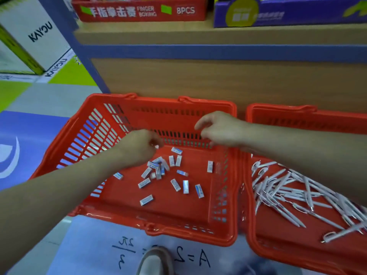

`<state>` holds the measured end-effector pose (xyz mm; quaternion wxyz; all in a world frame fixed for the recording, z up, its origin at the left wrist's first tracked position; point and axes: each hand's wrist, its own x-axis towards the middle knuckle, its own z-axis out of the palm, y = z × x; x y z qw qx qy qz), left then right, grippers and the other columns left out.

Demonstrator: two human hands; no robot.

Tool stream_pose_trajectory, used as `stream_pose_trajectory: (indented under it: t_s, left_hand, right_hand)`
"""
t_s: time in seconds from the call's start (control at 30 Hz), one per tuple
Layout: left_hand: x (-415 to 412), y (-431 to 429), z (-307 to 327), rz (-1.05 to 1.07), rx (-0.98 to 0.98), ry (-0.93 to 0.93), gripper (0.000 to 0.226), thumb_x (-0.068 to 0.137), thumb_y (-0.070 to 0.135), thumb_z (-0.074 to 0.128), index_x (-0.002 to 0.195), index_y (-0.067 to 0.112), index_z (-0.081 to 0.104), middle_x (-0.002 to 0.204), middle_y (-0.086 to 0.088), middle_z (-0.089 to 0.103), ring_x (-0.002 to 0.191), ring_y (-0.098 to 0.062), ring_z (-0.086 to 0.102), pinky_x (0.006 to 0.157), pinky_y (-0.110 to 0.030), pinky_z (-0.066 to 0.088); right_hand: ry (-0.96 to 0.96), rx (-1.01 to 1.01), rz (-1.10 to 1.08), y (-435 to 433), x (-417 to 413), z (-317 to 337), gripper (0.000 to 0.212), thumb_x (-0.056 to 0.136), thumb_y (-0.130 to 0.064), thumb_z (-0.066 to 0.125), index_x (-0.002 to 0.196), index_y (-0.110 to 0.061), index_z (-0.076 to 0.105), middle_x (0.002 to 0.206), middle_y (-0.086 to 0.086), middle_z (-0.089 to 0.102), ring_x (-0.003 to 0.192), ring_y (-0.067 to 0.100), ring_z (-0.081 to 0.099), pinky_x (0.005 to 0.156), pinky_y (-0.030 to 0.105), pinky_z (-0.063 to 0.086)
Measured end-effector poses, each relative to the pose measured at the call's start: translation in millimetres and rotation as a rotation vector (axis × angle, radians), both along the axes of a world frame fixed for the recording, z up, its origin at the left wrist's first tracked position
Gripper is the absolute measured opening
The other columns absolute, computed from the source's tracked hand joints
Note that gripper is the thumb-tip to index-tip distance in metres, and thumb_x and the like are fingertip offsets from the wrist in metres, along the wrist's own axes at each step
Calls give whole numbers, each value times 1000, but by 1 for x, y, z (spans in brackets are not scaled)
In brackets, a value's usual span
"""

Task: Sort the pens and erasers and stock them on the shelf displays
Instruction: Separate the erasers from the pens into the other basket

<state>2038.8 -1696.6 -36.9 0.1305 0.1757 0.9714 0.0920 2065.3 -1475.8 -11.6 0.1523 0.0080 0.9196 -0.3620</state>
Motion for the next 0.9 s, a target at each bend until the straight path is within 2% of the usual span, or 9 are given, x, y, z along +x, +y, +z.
stream_pose_trajectory:
  t_s: [0.1,0.17,0.27,0.43,0.5,0.6,0.77,0.83,0.9]
  left_hand:
    - [-7,4,0,-168,-22,79,30,83,9,50,103,19,70,108,-3,70,101,-25,62,84,-29,45]
    - [-12,0,-7,-249,-123,129,27,84,16,48,102,21,67,104,-5,69,97,-29,62,81,-35,51]
    - [-25,-24,-29,-264,-318,109,25,83,21,48,102,19,64,102,-8,67,97,-32,62,77,-37,52]
    - [-51,-85,-67,-209,-489,-52,33,85,25,54,116,16,59,114,-10,64,107,-30,59,84,-34,48]
    - [-63,-105,-83,-171,-483,-116,39,87,28,55,123,15,54,118,-11,62,108,-30,58,85,-33,46]
    - [-76,-126,-114,-72,-362,-178,56,83,26,60,135,16,43,130,-12,54,116,-30,54,94,-37,46]
    - [-85,-125,-159,-52,-302,-214,80,82,23,61,149,18,17,151,-15,25,129,-37,41,106,-40,35]
    - [-85,-120,-170,-89,-329,-157,79,82,22,59,148,17,18,150,-17,26,134,-36,33,109,-40,29]
    - [-86,-118,-174,-129,-350,-92,74,81,20,59,146,16,23,144,-16,35,133,-32,33,108,-40,28]
  right_hand:
    - [0,230,133,-8,-2,0,30,84,-8,55,111,-15,67,100,0,65,96,18,59,70,20,37]
    - [8,315,191,-20,-7,-9,29,84,-10,55,111,-16,66,111,3,66,105,22,60,76,21,41]
    - [2,315,197,-46,-16,-37,27,83,-14,55,107,-17,67,112,4,67,106,25,60,88,31,48]
    - [-89,247,100,-82,-28,-107,42,85,-16,56,126,-19,55,127,8,61,114,27,57,91,31,47]
    - [-122,227,69,-89,-31,-131,51,86,-15,55,136,-20,47,136,9,55,122,27,53,97,30,44]
    - [-154,257,74,-93,-33,-160,63,89,-17,54,147,-21,30,150,8,38,134,27,40,107,29,33]
    - [-217,326,99,-99,-41,-194,78,87,-23,54,150,-35,10,158,7,13,143,32,18,114,43,27]
    - [-246,349,109,-104,-46,-200,79,88,-23,55,150,-35,7,160,6,3,145,32,9,116,43,22]
    - [-238,399,128,-110,-49,-203,77,88,-19,55,150,-36,11,160,3,2,144,31,9,114,43,27]
